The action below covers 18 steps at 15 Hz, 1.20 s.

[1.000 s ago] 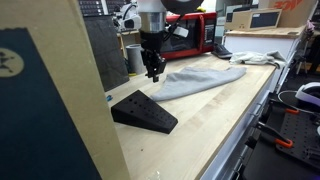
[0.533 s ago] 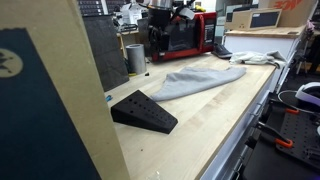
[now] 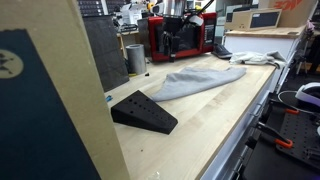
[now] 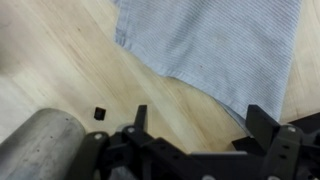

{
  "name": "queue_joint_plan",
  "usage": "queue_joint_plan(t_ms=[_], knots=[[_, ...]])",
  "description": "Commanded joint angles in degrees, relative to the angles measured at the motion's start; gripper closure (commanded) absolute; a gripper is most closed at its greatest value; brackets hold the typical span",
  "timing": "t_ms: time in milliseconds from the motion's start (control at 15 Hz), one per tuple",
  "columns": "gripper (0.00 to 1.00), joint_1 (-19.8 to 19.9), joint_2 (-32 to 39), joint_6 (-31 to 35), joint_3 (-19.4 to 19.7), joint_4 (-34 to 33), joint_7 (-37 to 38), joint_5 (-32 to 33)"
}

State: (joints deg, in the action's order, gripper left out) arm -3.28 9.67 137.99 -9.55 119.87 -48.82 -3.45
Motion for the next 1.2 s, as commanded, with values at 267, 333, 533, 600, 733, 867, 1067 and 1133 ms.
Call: queue_joint_plan(t_ms=[267,333,533,600,733,867,1067,1133], knots=[[0.00,-0.7,1.3,1.7,0.5,-0.2,2.8,1.5],[0.00,-1.1,1.5,4.4,0.7,0.0,4.4,2.5],[0.00,-1.0,3.4,11.2,1.6,-0.8,13.1,2.6],[0.00,-0.8,4.1,12.9,2.1,-0.9,16.3,3.4],[0.00,-0.9,5.5,15.7,3.8,-1.0,23.5,6.8],[0.00,-1.3,6.5,16.3,6.0,-0.9,31.0,11.2],[0.00,-1.6,7.3,13.8,8.0,-1.2,39.3,14.2],[0.00,-1.6,7.2,13.6,8.0,-1.2,40.7,14.1]])
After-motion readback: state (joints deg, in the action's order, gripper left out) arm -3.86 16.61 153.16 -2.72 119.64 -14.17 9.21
